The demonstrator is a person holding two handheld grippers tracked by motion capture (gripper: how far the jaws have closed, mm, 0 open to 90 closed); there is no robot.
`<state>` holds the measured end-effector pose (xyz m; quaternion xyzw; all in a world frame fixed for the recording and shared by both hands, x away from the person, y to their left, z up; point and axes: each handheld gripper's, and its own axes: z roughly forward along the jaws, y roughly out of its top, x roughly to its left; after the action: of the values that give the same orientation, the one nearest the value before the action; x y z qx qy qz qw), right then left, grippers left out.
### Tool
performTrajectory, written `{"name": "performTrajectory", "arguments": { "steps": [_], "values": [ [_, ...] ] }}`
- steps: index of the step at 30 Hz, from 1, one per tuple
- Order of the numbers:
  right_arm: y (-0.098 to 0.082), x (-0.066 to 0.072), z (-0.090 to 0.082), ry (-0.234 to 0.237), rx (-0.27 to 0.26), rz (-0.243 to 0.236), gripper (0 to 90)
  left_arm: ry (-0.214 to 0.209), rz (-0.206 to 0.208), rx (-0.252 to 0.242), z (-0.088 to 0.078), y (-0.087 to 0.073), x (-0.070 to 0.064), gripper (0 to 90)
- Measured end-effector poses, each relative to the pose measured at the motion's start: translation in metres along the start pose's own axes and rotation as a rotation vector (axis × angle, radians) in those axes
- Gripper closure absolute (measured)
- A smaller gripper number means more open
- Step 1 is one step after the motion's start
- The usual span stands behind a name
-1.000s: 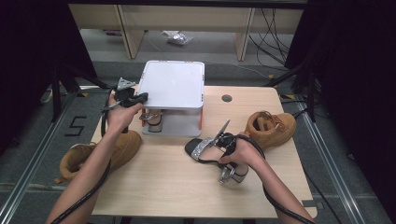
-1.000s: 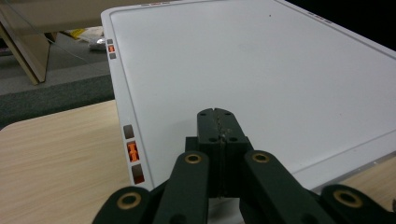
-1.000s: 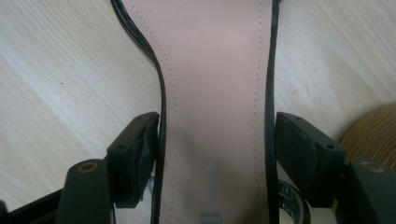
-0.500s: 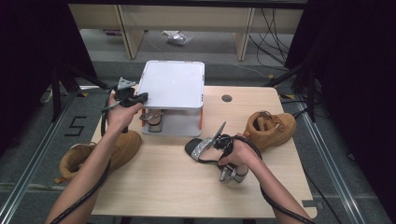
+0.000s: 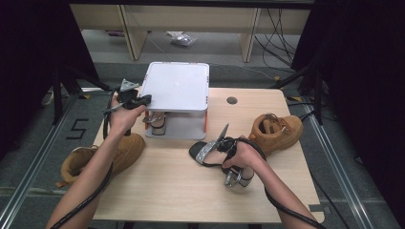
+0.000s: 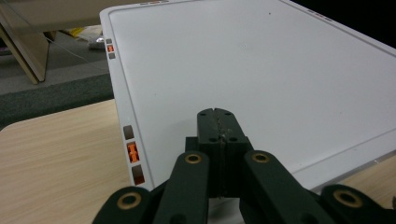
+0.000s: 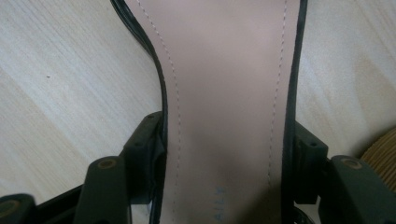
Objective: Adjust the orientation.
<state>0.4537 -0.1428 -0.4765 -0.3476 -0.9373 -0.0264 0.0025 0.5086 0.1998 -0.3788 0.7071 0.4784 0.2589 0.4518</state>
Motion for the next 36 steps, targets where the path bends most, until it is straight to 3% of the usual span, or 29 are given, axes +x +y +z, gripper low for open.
{"name": "performTrajectory", "arguments": {
  "steps": [4,6,8,11,19,21,23,28,29,30,32,34,35,36],
  "values": [
    [0.004,0.006,-0.003,0.018,0.031,0.084,43.1,0.001,0.002,0.001,0.000,0.000,0.000,89.8],
    [0.004,0.008,-0.003,0.026,0.022,0.121,43.2,0.000,0.002,0.002,0.000,0.000,0.000,89.8],
    [0.004,0.009,-0.003,0.037,0.020,0.127,43.3,-0.001,0.004,0.004,0.000,0.000,0.000,89.8],
    [0.002,0.014,-0.010,0.078,-0.009,0.198,43.6,0.000,0.006,0.006,0.000,0.001,0.000,89.8],
    [0.001,0.019,-0.029,0.077,-0.141,0.256,43.6,0.001,0.005,0.007,0.000,0.001,0.000,89.8],
    [0.003,0.022,-0.033,0.073,-0.159,0.306,43.6,0.002,0.004,0.008,0.000,0.001,0.000,89.8],
    [0.008,0.025,-0.034,0.051,-0.173,0.322,43.6,0.001,0.003,0.007,0.000,0.001,0.000,89.8],
    [0.023,0.028,-0.033,0.050,-0.194,0.368,43.6,0.000,0.003,0.007,0.000,0.001,0.000,89.8],
    [0.032,0.030,-0.032,0.033,-0.213,0.384,43.6,0.000,0.004,0.007,0.000,0.001,0.000,89.8],
    [0.037,0.033,-0.033,0.033,-0.211,0.423,43.6,-0.001,0.003,0.008,0.000,0.001,0.000,89.8],
    [0.047,0.034,-0.034,0.047,-0.210,0.446,43.6,-0.003,0.004,0.008,0.000,0.001,0.001,89.8],
    [0.050,0.035,-0.034,0.037,-0.213,0.451,43.6,-0.003,0.000,0.005,0.000,0.000,0.001,89.8],
    [0.062,0.036,-0.033,0.020,-0.214,0.467,43.6,-0.004,-0.001,0.004,0.000,0.000,0.001,89.8],
    [0.066,0.035,-0.032,0.003,-0.226,0.439,43.6,-0.004,-0.002,0.004,0.000,0.000,0.001,89.8]
  ]
}}
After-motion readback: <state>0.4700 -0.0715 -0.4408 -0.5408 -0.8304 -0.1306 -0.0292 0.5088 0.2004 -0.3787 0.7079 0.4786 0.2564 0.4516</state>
